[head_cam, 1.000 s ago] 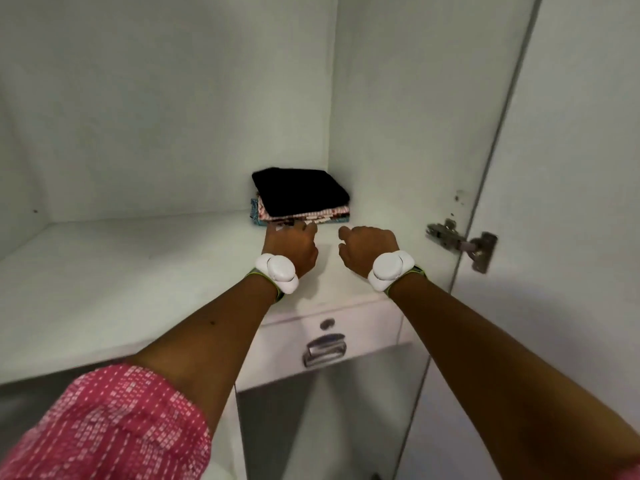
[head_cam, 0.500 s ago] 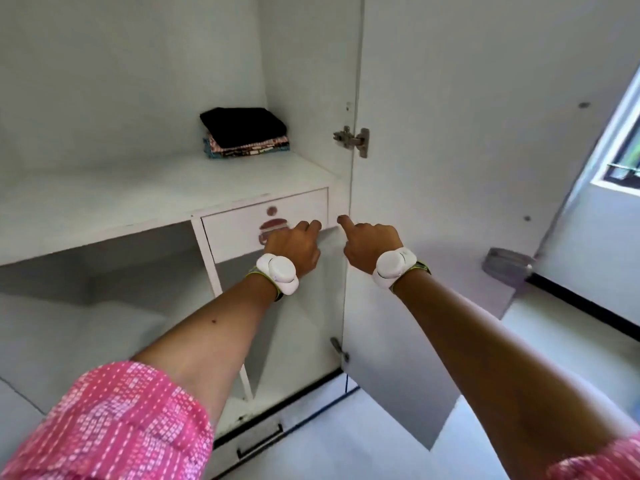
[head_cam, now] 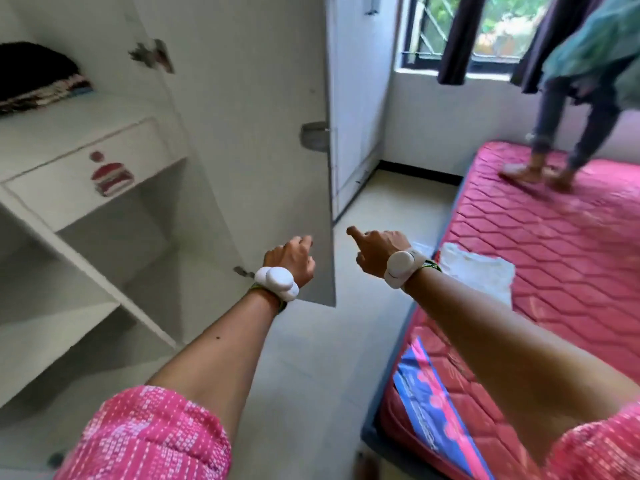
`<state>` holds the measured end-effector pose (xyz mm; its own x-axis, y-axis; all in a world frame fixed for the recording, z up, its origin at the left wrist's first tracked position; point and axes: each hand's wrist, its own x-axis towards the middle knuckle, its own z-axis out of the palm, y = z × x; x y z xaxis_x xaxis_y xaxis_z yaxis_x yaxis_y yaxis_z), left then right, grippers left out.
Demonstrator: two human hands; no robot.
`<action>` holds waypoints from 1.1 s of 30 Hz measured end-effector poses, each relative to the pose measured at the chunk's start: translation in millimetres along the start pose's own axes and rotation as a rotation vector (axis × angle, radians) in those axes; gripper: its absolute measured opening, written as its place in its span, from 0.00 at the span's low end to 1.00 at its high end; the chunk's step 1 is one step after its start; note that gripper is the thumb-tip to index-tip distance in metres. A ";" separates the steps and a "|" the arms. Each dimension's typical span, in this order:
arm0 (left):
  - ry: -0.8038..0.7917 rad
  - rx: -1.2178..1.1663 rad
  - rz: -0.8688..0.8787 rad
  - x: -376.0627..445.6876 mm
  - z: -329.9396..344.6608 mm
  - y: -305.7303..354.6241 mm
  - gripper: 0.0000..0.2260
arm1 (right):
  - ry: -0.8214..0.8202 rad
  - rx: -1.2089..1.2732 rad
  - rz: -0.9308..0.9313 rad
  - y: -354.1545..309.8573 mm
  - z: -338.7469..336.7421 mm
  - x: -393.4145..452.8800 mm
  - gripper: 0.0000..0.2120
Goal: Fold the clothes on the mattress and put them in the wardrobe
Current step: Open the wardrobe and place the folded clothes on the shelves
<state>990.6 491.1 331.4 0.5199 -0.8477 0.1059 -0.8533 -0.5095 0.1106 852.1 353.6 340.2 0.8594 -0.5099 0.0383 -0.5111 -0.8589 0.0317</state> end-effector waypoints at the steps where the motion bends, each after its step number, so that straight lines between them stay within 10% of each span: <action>1: -0.022 -0.015 0.034 -1.0 8.2 22.9 0.15 | -0.013 0.007 0.052 20.1 6.3 -18.0 0.22; 16: -0.364 -0.053 0.413 59.1 126.3 337.2 0.15 | -0.209 0.292 0.670 303.8 110.1 -212.2 0.25; 26: -0.544 -0.585 -0.251 147.1 248.0 380.8 0.08 | -0.180 1.175 1.199 406.3 256.8 -153.9 0.12; 33: -0.453 -0.660 -0.559 234.2 374.6 372.7 0.24 | -0.089 1.480 1.367 446.8 355.6 -84.9 0.30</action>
<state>779.4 47.4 27.2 0.6604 -0.5559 -0.5048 -0.2230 -0.7871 0.5751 556.7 -3.5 -4.0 0.0152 -0.6937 -0.7201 -0.3360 0.6747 -0.6571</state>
